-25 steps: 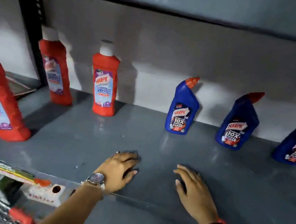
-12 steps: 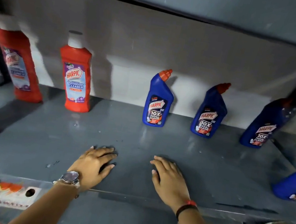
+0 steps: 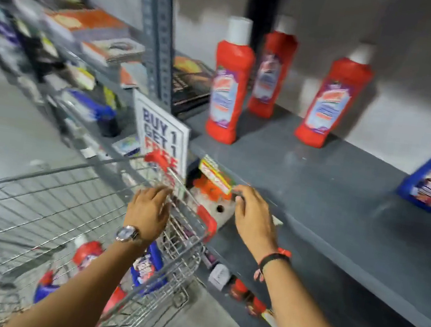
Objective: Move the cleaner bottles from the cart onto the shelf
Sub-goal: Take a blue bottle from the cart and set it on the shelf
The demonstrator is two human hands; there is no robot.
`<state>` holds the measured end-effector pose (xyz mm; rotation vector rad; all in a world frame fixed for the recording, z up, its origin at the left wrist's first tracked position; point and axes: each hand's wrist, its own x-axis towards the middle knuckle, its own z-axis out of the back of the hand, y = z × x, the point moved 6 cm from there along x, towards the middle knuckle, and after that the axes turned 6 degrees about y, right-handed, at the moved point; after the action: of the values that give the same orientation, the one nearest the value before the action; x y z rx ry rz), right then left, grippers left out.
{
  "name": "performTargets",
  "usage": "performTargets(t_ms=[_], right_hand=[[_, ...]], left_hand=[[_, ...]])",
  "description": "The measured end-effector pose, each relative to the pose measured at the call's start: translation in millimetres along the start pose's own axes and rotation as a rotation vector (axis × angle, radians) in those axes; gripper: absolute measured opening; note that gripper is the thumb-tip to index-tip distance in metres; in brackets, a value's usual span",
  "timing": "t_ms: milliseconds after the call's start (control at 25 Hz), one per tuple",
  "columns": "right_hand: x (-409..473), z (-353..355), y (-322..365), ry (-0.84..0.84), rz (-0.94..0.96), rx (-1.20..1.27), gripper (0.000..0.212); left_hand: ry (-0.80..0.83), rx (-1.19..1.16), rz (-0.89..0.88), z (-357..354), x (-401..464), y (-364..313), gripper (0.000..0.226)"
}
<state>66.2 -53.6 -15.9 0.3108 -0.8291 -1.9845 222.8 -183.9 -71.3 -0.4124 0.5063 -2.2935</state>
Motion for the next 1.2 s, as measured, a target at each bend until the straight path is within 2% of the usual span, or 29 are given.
performTargets(t_ms=[80, 160, 240, 320, 480, 640, 760, 880, 1080, 1200], right_hand=[[23, -77, 19, 0.133, 0.016, 0.043, 0.021], [42, -160, 17, 0.355, -0.052, 0.025, 0.021], [52, -234, -2, 0.623, -0.164, -0.084, 0.022], [57, -302, -33, 0.822, -0.274, -0.208, 0.031], [48, -384, -94, 0.984, -0.446, -0.257, 0.038], [48, -414, -133, 1.013, -0.566, -0.124, 0.048], [54, -410, -134, 1.089, -0.544, -0.099, 0.058], [74, -368, -100, 1.040, -0.423, -0.042, 0.057], [97, -240, -32, 0.784, -0.173, 0.213, 0.056], [83, -131, -4, 0.550, -0.125, 0.333, 0.064]], left_hand=[[0.040, -0.074, 0.261, -11, -18, 87, 0.036], [0.154, -0.165, 0.464, -43, -26, 149, 0.037], [0.245, -0.310, 0.621, -83, -30, 182, 0.041], [0.337, -0.469, 0.715, -132, -32, 204, 0.045], [0.412, -0.730, 0.917, -213, -43, 244, 0.049], [0.388, -0.940, 1.026, -246, -53, 260, 0.023], [0.324, -0.981, 0.990, -234, -48, 256, 0.035], [0.302, -0.972, 0.832, -200, -30, 237, 0.044], [0.150, -0.954, 0.497, -102, 20, 173, 0.044], [0.105, -0.972, 0.259, -33, 42, 83, 0.053]])
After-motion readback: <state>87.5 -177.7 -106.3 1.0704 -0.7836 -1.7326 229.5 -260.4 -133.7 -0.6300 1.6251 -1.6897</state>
